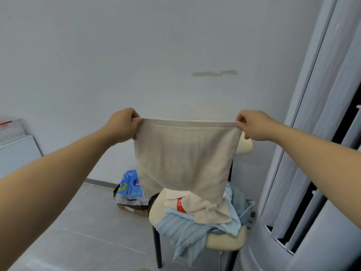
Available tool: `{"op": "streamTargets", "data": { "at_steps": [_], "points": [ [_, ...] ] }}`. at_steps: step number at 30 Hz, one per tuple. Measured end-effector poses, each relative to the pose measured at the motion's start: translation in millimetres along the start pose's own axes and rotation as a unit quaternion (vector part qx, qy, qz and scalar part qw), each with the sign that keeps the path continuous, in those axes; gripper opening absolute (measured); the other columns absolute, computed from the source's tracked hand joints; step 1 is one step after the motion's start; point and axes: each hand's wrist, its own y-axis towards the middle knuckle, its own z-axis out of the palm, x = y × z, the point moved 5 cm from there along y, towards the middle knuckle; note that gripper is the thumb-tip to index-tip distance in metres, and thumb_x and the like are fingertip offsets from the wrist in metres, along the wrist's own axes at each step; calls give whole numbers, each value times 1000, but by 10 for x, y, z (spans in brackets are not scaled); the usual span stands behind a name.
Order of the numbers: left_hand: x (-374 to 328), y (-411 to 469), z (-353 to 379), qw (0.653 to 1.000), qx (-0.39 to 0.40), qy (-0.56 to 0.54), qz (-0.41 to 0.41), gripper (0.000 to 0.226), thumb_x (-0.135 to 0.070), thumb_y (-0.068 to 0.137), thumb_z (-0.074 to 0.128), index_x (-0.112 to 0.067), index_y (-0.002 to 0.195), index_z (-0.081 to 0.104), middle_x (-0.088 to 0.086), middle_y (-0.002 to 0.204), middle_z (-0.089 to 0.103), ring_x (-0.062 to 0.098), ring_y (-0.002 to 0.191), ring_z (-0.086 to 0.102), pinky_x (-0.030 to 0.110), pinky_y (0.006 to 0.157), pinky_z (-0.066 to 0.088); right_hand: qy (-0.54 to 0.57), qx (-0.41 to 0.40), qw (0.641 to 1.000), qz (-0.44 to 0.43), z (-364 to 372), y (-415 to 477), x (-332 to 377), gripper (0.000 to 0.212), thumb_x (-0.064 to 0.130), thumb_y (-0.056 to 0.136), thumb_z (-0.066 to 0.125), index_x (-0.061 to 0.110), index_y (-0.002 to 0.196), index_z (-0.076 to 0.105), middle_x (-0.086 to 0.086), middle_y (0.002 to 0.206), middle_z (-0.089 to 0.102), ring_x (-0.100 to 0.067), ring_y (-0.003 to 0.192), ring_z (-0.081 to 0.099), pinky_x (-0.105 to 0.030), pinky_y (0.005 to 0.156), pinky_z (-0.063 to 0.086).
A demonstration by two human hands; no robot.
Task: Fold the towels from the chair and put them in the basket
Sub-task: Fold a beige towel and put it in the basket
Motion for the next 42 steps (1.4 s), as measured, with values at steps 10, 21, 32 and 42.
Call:
{"op": "streamTargets", "data": {
  "at_steps": [10, 21, 32, 42],
  "points": [
    [-376, -91, 39, 976, 42, -212, 11, 19, -12, 93, 66, -9, 108, 56, 12, 88, 75, 15, 69, 74, 22, 61, 57, -205, 279, 936, 58, 257, -213, 2, 35, 4, 87, 57, 16, 120, 57, -4, 95, 65, -18, 72, 72, -32, 69, 55],
    [-938, -216, 227, 986, 74, -86, 126, 30, -19, 86, 70, -15, 103, 45, -2, 66, 72, 6, 56, 62, 18, 51, 45, 278, 144, 938, -150, 383, -304, 1420, 29, 32, 85, 78, 25, 111, 68, 6, 98, 75, -11, 90, 71, -24, 80, 55],
    [-627, -269, 364, 977, 166, -54, 120, 35, -20, 81, 81, -18, 111, 62, -3, 95, 68, 11, 54, 62, 26, 56, 50, 379, 86, 920, -57, 418, -169, 1466, 5, 14, 100, 57, 12, 99, 62, -10, 92, 62, -21, 80, 61, -29, 51, 54],
    [-369, -401, 801, 959, 250, -130, 42, 19, -23, 94, 69, -8, 93, 57, -1, 66, 67, 13, 56, 64, 28, 55, 49, 230, -11, 972, -55, 70, -37, 1218, 11, 22, 89, 57, 24, 91, 68, 4, 86, 65, -15, 78, 59, -36, 74, 50]
  ]
}}
